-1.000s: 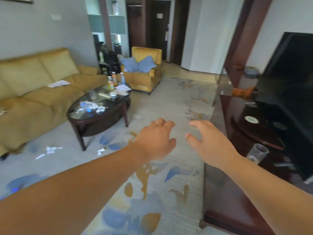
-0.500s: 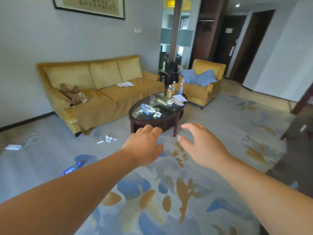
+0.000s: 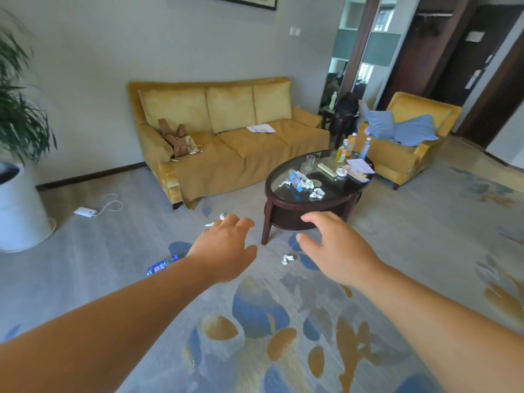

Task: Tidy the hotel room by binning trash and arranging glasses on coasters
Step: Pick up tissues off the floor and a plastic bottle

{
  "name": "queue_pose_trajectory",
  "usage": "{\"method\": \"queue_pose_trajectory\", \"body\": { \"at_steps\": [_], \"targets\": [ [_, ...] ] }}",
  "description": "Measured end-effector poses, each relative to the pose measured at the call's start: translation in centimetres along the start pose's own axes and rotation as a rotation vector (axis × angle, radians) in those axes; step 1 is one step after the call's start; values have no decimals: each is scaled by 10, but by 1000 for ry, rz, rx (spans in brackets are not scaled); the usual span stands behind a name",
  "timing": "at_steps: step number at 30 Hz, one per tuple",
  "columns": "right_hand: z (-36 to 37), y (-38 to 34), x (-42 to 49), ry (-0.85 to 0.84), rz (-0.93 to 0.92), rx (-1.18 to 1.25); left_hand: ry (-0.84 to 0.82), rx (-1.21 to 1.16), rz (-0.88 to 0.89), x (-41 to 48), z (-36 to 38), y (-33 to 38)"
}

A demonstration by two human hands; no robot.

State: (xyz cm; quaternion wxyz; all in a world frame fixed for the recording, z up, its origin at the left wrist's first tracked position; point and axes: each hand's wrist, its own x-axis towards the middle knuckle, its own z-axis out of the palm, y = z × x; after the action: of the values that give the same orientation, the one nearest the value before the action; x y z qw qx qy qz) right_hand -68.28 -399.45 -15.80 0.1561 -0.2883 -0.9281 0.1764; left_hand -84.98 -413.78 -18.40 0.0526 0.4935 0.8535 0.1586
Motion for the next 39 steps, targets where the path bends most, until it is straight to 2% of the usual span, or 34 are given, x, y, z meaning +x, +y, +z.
{"method": "queue_pose_trajectory", "body": {
  "at_steps": [8, 21, 33, 39],
  "targets": [
    [28, 53, 93, -62, -63, 37, -32, 12, -88, 90, 30, -15],
    [34, 151, 250, -176, -101, 73, -52, 26, -217, 239, 55, -9],
    [94, 149, 396, -212, -142, 90, 18, 55, -328, 367, 27, -124],
    [120, 139, 469, -219, -122, 73, -25, 39, -320, 435, 26, -169]
  ]
}}
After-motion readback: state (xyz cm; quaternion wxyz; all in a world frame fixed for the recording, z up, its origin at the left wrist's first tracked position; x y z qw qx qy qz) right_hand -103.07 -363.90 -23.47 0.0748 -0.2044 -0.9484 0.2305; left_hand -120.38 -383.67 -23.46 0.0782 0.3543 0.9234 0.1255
